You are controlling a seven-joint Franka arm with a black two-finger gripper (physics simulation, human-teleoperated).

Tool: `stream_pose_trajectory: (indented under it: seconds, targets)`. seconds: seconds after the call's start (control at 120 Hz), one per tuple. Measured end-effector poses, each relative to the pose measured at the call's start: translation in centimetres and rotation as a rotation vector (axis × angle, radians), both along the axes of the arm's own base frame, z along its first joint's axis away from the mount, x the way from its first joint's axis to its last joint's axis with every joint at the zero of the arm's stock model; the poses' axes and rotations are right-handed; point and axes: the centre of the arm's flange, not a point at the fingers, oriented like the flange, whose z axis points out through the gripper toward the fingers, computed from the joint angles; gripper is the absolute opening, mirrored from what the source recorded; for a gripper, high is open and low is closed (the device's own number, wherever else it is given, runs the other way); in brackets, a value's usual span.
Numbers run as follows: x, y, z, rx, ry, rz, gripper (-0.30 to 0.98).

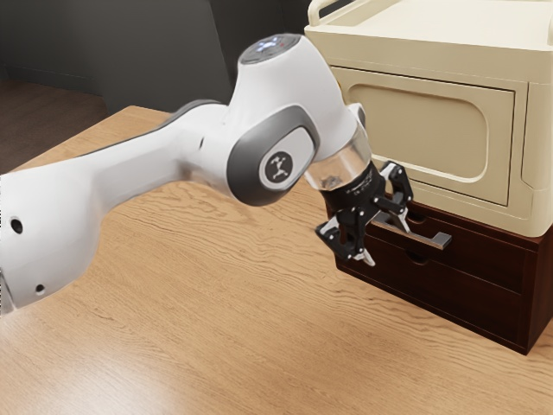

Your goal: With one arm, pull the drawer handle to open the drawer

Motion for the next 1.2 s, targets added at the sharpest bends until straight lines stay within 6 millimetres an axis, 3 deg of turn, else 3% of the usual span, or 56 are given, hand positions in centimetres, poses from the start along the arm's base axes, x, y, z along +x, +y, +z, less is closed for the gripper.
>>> stream_pose_trajectory:
  seconds: [0.85,1.2]
  targets:
    - [1.2,-0.3,-1.5,-0.019,-0.023,0.051,0.37]
    - [1.1,-0.5,-1.5,-0.020,-0.015,0.055,0.11]
